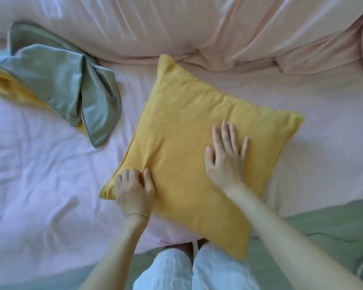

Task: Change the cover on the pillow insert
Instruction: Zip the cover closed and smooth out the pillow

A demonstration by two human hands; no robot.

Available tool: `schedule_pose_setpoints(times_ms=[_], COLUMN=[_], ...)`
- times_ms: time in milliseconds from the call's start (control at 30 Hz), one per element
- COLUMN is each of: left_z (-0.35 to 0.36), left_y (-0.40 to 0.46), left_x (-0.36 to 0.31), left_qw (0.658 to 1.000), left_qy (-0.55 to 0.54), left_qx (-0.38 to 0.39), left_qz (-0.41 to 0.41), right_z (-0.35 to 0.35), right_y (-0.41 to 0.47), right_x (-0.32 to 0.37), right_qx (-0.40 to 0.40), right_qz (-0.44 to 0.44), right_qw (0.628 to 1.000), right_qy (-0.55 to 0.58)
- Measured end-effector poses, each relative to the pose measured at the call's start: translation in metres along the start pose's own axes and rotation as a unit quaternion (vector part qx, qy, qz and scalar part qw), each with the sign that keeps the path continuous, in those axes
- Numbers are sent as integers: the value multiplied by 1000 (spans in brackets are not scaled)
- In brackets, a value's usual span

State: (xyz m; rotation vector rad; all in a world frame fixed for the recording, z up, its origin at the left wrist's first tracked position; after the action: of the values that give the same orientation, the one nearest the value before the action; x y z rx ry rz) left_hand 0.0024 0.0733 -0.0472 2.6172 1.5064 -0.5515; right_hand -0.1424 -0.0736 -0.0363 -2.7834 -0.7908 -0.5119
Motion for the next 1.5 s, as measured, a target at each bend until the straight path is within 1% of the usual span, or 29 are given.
schedule_pose_setpoints(times_ms=[33, 100, 167, 200, 267, 333, 367, 400, 500, 633, 700, 767, 833, 933, 1000, 1133, 1200, 1233, 1267, 1300, 1333, 1367, 1400, 1433, 1467, 1500], left_z=[-3, -8, -13, -17, -23, -25, -22, -17, 0, 10, 16, 27, 42, 67, 74, 76, 70, 64, 55, 44, 34, 27, 22, 19, 16, 17], left_y=[-14, -39, -52, -54, -44, -21, -6, 8, 31, 7, -5, 1, 22, 60, 78, 110, 120, 121, 118, 113, 108, 106, 105, 104, 104, 104], left_x=[5, 11, 11, 9, 2, -15, -27, -39, -62, -43, -35, -38, -48, -59, -65, -75, -78, -78, -79, -80, -81, -84, -90, -97, -107, -116], left_qw=[1000, 999, 995, 994, 993, 988, 985, 983, 976, 957, 940, 928, 918, 922, 921, 919, 922, 929, 944, 963, 974, 978, 976, 969, 960, 949], left_qy=[1, 3, 2, -1, -17, -38, -40, -29, 37, 103, 146, 180, 204, 195, 193, 183, 170, 154, 128, 99, 77, 55, 38, 33, 39, 58], left_qx=[8, 50, 88, 91, 59, 19, 13, 19, 78, 139, 203, 261, 289, 302, 309, 324, 322, 308, 265, 194, 120, 60, 40, 60, 99, 141], left_qz=[4, 17, 46, 62, 100, 145, 165, 179, 202, 233, 231, 198, 178, 141, 136, 128, 132, 138, 148, 159, 173, 190, 213, 237, 257, 276], right_z=[2, 3, 3, 3, 1, 0, 0, 0, 1, 2, 7, 18, 31, 49, 56, 61, 55, 49, 42, 33, 24, 16, 8, 2, -1, -3], right_y=[8, 22, 31, 33, 36, 38, 39, 40, 37, 7, -4, 4, 28, 73, 98, 134, 145, 146, 144, 137, 127, 115, 100, 82, 63, 44], right_x=[1, 1, 1, 2, 5, 7, 9, 10, 9, -3, -4, 3, 8, 13, 17, 21, 23, 23, 24, 22, 19, 15, 10, 4, -3, -9], right_qx=[6, 23, 25, 25, 32, 47, 51, 58, 95, 162, 220, 281, 305, 291, 301, 303, 291, 276, 249, 210, 161, 103, 45, -8, -50, -75], right_qz=[-19, -70, -128, -151, -169, -166, -166, -168, -181, -250, -245, -221, -213, -208, -205, -186, -178, -177, -172, -158, -137, -111, -81, -58, -41, -24], right_qw=[1000, 997, 991, 988, 985, 985, 985, 984, 978, 949, 934, 921, 912, 914, 910, 920, 931, 939, 951, 965, 976, 984, 989, 993, 994, 994], right_qy=[-1, -7, -11, -14, -16, -14, -16, -19, -36, -107, -137, -158, -173, -193, -198, -163, -132, -109, -70, -11, 48, 91, 112, 106, 88, 72])
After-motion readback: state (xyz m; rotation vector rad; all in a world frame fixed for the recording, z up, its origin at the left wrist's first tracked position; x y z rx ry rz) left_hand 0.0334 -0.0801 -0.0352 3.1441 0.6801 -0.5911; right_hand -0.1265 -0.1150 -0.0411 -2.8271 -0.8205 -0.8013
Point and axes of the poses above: each hand's wrist, its own y-axis towards the middle knuckle, its own z-axis out of the palm, x = y × z, the point moved 1 cm from there along y, towards the middle knuckle, and after that the axes turned 5 degrees about -z, right-handed, at the moved point
